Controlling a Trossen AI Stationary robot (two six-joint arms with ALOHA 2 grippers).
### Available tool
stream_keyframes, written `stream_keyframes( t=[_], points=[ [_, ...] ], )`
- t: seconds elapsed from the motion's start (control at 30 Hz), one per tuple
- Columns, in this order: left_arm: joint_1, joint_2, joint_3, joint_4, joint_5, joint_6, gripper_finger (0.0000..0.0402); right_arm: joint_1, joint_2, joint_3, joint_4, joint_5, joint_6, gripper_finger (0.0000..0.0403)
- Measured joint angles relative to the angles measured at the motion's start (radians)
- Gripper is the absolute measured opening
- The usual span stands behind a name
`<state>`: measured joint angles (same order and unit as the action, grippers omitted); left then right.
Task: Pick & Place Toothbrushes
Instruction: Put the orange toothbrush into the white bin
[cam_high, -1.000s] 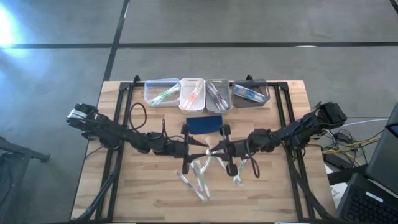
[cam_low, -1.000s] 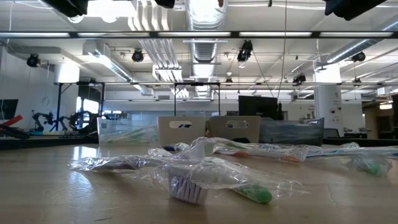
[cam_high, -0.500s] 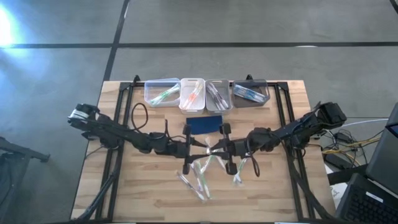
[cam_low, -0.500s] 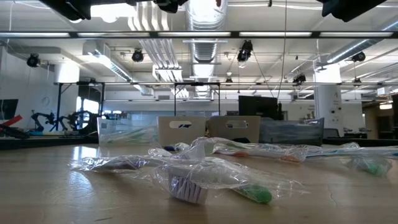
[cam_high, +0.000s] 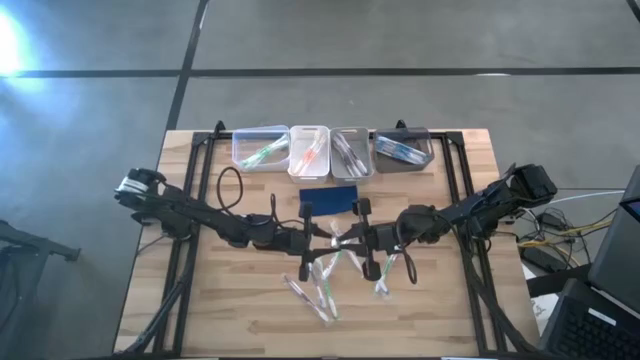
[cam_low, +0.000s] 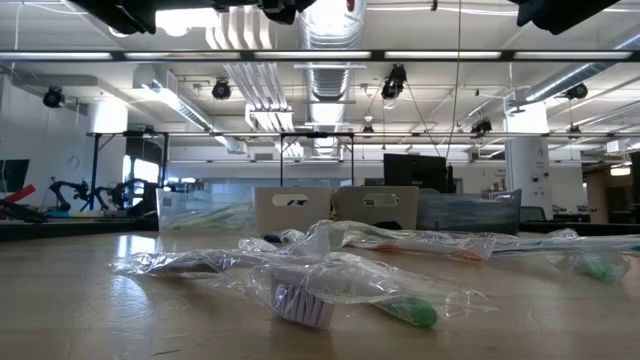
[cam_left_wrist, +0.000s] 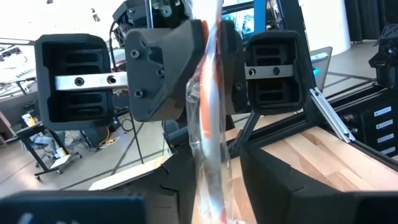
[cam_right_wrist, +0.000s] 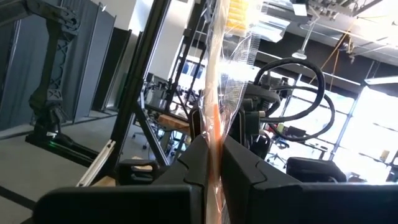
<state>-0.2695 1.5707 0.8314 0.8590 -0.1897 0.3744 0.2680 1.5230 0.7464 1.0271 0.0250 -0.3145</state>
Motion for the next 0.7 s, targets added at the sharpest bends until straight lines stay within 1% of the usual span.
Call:
stream_keyframes(
  t=[0.27, 0.37, 0.47, 0.7],
  points=[
    [0.000, 0.000, 0.000, -0.006, 0.000, 0.000, 0.0056, 0.000, 0.000, 0.000, -0.006, 0.000, 0.001, 0.0022],
    [0.000, 0.000, 0.000, -0.006, -0.001, -0.005, 0.0037, 0.000, 0.001, 0.000, -0.007, -0.001, -0.004, 0.0022],
    [0.000, 0.000, 0.000, -0.006, -0.002, -0.008, 0.0031, 0.000, 0.002, 0.000, -0.007, -0.001, -0.004, 0.0022],
    [0.000, 0.000, -0.001, -0.013, -0.013, -0.012, 0.0042, 0.000, 0.002, 0.000, -0.023, 0.000, 0.000, 0.0025]
  ],
)
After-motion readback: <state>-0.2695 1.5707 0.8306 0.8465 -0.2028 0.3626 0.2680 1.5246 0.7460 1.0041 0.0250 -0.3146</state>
